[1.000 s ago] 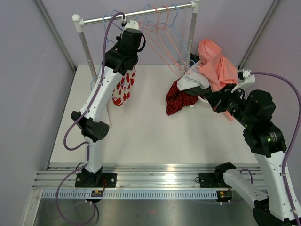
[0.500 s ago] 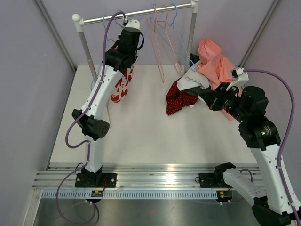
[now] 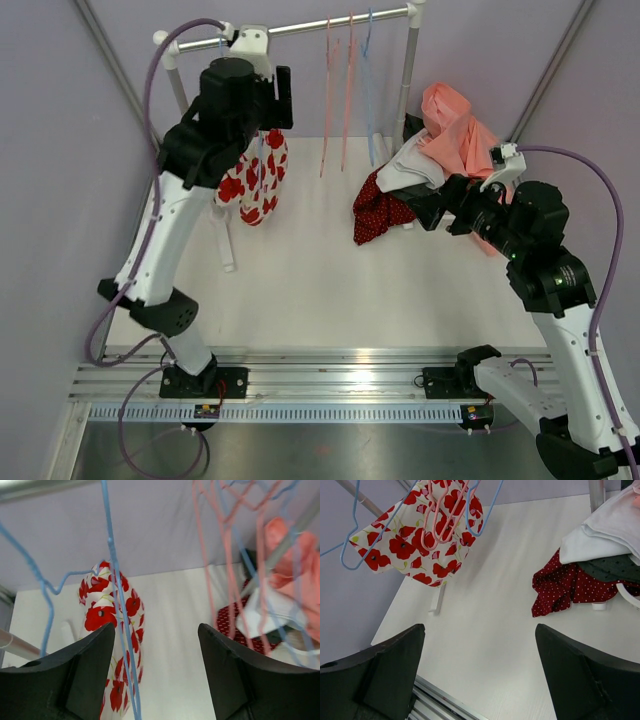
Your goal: Remove the skirt from the hanger
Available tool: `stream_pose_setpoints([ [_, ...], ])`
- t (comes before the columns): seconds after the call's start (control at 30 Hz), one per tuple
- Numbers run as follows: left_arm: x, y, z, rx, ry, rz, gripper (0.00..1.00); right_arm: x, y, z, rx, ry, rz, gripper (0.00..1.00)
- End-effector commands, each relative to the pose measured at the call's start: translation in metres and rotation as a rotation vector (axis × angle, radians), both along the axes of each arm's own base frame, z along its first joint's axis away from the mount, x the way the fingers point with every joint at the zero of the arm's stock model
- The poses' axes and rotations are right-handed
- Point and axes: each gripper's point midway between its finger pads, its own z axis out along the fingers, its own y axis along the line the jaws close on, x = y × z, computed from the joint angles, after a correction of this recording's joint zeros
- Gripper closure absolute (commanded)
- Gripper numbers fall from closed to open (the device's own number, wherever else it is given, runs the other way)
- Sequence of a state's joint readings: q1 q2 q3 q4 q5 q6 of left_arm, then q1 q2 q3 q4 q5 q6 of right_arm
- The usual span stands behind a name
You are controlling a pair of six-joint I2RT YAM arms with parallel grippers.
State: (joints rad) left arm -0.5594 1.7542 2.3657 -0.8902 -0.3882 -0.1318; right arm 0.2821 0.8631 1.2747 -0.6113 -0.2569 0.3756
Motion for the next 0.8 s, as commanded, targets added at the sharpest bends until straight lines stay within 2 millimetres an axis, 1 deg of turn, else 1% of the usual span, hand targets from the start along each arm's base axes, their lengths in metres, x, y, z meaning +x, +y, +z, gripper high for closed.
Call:
stream_pose_setpoints([
  [0.0, -0.058, 0.01, 0.068, -0.134, -0.137, -0.094, 0.29, -0.008, 0.004, 0.015, 0.04, -0.034, 0.025, 0.01],
  [0.03, -0.064, 0.015, 0.072, -0.14, -0.15, -0.087, 0.29, -0.01, 0.004, 0.016, 0.046, -0.035, 0.031, 0.01],
  [0.07, -0.062, 0.016, 0.056, -0.118, -0.122, -0.076, 0.29, -0.012, 0.004, 0.017, 0.047, -0.035, 0.031, 0.01],
  [0.1, -0.074, 0.032, 0.071, -0.126, -0.176, -0.042, 0.29, -0.014, 0.003, 0.017, 0.051, -0.035, 0.032, 0.01],
  [0.13, -0.074, 0.038, 0.066, -0.113, -0.174, -0.019, 0.29, -0.016, 0.003, 0.017, 0.052, -0.034, 0.031, 0.0],
  [0.17, -0.073, 0.043, 0.057, -0.093, -0.155, 0.003, 0.29, -0.017, 0.003, 0.017, 0.052, -0.03, 0.033, 0.01],
  [0.2, -0.075, 0.052, 0.052, -0.078, -0.138, 0.028, 0.29, -0.02, 0.002, 0.019, 0.054, -0.038, 0.033, 0.0],
  [0.23, -0.074, 0.055, 0.047, -0.07, -0.123, 0.039, 0.3, -0.021, 0.001, 0.018, 0.054, -0.037, 0.028, 0.01],
  [0.37, -0.063, 0.066, 0.022, -0.046, -0.052, 0.077, 0.31, -0.028, -0.003, 0.016, 0.046, -0.027, 0.019, 0.0],
  [0.53, -0.046, 0.066, 0.0, -0.052, 0.011, 0.072, 0.32, -0.034, -0.009, 0.014, 0.024, -0.029, -0.003, 0.01],
  [0.57, -0.039, 0.065, -0.008, -0.047, 0.03, 0.08, 0.32, -0.035, -0.011, 0.012, 0.019, -0.024, -0.007, 0.01],
  [0.63, -0.031, 0.068, -0.016, -0.035, 0.05, 0.104, 0.36, -0.036, -0.014, 0.01, 0.003, -0.023, -0.019, 0.01],
  [0.67, -0.025, 0.069, -0.024, -0.026, 0.07, 0.116, 0.41, -0.035, -0.015, 0.008, -0.002, -0.018, -0.023, 0.01],
  [0.7, -0.021, 0.069, -0.028, -0.024, 0.081, 0.121, 0.56, -0.036, -0.016, 0.009, -0.009, -0.025, -0.03, 0.01],
  [0.73, -0.019, 0.07, -0.031, -0.023, 0.087, 0.13, 0.64, -0.036, -0.017, 0.007, -0.015, -0.019, -0.031, 0.01],
  [0.77, -0.016, 0.072, -0.031, -0.035, 0.09, 0.145, 0.78, -0.035, -0.017, 0.005, -0.017, -0.017, -0.034, 0.0],
])
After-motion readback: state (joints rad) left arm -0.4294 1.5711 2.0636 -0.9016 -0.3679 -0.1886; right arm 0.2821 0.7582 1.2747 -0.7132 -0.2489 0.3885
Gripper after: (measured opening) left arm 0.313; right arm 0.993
